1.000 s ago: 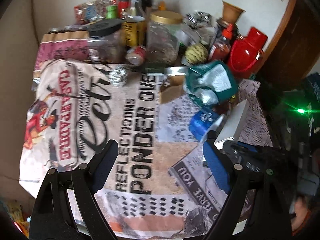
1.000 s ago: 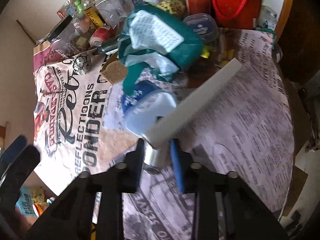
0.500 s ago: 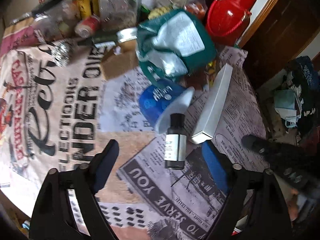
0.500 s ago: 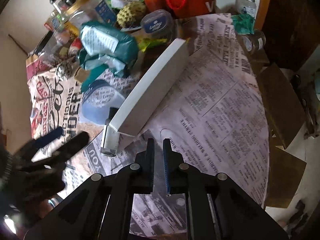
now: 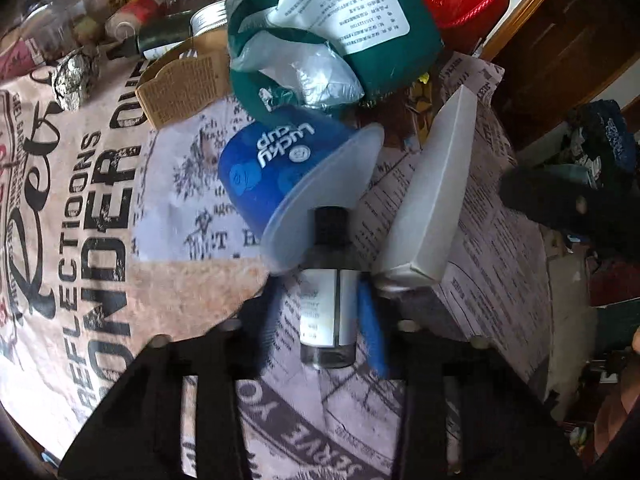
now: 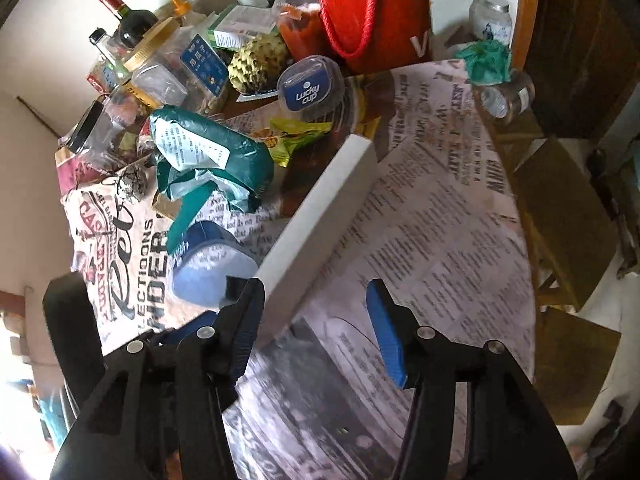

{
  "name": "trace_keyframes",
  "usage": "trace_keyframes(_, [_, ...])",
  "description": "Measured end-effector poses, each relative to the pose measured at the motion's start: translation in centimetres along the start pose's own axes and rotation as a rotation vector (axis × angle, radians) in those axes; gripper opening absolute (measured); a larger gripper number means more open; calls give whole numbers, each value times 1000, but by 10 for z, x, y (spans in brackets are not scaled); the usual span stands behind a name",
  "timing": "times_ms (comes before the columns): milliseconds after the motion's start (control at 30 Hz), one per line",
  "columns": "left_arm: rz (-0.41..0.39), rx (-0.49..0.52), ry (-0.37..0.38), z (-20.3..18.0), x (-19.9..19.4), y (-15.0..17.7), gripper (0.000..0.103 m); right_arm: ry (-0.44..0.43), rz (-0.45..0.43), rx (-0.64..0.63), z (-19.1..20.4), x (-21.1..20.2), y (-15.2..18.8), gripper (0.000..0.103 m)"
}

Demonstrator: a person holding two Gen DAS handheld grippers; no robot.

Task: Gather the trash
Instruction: 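Grasp the white box with the right gripper while the left gripper grasps the small clear bottle, then lift the white box and clear bottle off the table with both grippers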

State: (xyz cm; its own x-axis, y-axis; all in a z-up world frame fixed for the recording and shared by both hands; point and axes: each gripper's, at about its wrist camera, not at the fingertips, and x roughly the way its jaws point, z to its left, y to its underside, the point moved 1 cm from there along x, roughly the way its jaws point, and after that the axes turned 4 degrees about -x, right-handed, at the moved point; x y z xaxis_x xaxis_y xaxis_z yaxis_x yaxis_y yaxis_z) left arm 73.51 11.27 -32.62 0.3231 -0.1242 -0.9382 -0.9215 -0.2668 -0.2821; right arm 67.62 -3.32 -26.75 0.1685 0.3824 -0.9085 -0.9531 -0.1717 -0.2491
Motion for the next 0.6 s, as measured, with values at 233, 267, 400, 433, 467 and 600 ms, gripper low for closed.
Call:
trace_keyframes(233, [-19,-2,-9,-3,3,4,28,18,5,40,7,25,-19,49])
trace_keyframes(267, [-18,-2,-8,2,-2,9,28,21,12,45,7,29,-21,49])
trace_keyframes(400, [-16,-15,-11,16,-12,21,28,41,34,52,5,41,-20,48])
trace_keyframes(433, [-18,-16,-15,19,-14,23,28,55,38,48,5,43,-19,47])
trace_keyframes(467, [-23,-16,-21,21,-18,26,28,62,34,45,5,43,-17,39])
trace_keyframes(600, [-47,-22,-23,30,-32,33,28,81,49,-16,10,45,-8,23])
